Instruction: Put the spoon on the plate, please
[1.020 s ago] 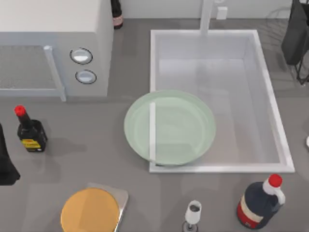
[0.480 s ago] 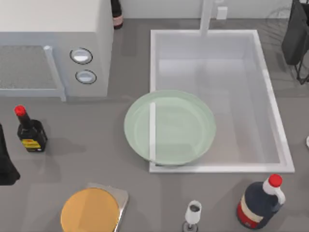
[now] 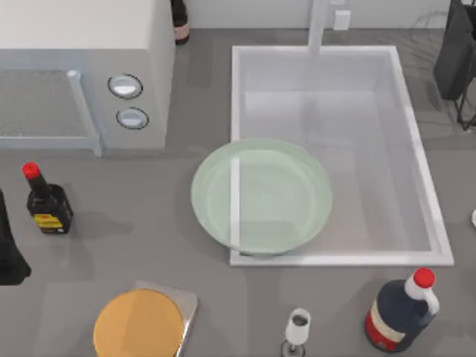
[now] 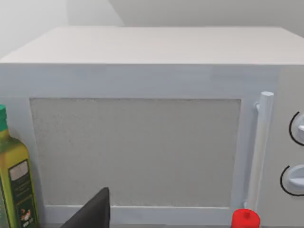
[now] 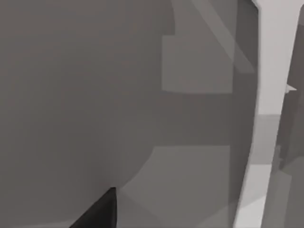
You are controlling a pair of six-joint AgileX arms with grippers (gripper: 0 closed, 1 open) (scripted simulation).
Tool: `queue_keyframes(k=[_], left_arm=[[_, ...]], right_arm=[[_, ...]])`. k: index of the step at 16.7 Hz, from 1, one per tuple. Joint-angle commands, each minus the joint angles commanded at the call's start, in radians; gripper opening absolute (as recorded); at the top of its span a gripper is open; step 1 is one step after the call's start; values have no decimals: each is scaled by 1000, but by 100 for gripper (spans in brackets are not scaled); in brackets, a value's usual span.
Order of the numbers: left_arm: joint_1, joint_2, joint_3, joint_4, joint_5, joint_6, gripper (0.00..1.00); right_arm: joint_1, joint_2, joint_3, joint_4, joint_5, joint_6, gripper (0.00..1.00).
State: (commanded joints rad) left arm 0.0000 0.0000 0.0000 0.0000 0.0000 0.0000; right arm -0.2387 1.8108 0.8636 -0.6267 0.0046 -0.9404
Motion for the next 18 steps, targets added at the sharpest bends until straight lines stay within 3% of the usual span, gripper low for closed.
queue_keyframes(k=[11,18], left_arm=[[0,0,0,0,0,0,100],[0,0,0,0,0,0,100]], right_arm=[[0,0,0,0,0,0,2],[0,0,0,0,0,0,0]])
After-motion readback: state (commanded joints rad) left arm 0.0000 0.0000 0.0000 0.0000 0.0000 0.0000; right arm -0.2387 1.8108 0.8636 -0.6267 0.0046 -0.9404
